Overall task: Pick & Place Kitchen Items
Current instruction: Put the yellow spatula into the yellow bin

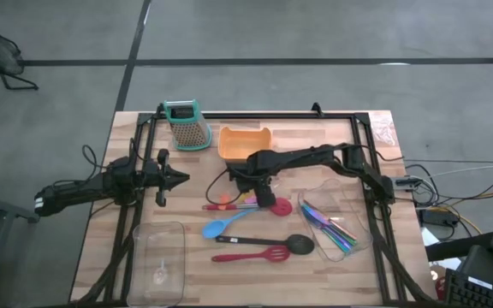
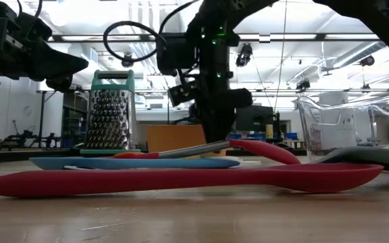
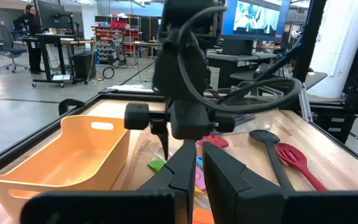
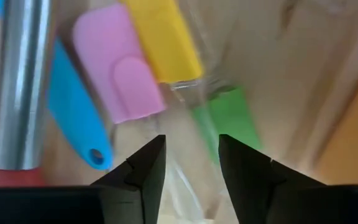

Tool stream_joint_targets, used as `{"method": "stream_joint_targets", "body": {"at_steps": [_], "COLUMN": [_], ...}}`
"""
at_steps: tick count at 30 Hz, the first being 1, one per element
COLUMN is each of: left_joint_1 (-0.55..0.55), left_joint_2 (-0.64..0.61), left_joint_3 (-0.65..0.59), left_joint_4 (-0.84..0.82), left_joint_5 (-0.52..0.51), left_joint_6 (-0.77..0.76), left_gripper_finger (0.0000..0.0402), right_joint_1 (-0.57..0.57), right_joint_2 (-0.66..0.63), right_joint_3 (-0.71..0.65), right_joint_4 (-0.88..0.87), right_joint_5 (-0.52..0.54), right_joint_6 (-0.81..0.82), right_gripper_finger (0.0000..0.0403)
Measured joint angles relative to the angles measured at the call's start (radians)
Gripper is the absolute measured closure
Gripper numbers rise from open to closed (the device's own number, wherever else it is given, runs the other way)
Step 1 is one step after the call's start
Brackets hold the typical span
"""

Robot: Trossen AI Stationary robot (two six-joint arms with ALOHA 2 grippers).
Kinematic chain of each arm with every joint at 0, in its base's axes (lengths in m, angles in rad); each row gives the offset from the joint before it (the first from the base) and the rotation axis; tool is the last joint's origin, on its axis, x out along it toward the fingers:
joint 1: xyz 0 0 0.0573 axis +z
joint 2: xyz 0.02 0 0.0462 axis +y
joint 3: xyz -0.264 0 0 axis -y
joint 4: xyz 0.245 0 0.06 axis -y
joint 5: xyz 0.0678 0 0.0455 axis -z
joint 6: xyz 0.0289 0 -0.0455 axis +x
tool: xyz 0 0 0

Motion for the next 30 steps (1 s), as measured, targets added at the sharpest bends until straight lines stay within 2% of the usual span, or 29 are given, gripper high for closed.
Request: {"method": "stream_joint_targets", "body": {"at_steps": [9, 16, 21, 25, 30], "left_joint_1": [0.000, 0.000, 0.000, 0.000, 0.000], "left_joint_2": [0.000, 0.000, 0.000, 0.000, 0.000], "left_joint_3": [0.000, 0.000, 0.000, 0.000, 0.000], "left_joint_4": [0.000, 0.000, 0.000, 0.000, 0.000], "left_joint_5": [0.000, 0.000, 0.000, 0.000, 0.000], "left_joint_6": [0.000, 0.000, 0.000, 0.000, 0.000], "left_gripper_finger": [0.0367, 0.0367, 0.0367, 0.0367, 0.0367], "right_joint_1": [-0.001, 0.010, 0.009, 0.008, 0.006], "right_joint_2": [0.000, -0.012, -0.016, -0.016, -0.014], "right_joint_3": [-0.058, -0.023, -0.002, -0.018, -0.040], "right_joint_4": [0.038, -0.023, 0.008, 0.055, 0.078], "right_joint_5": [0.030, 0.026, 0.027, 0.057, 0.076], "right_joint_6": [-0.026, -0.036, -0.050, -0.071, -0.070], "right_gripper_finger": [0.0297, 0.0319, 0.0331, 0.0329, 0.0303]}}
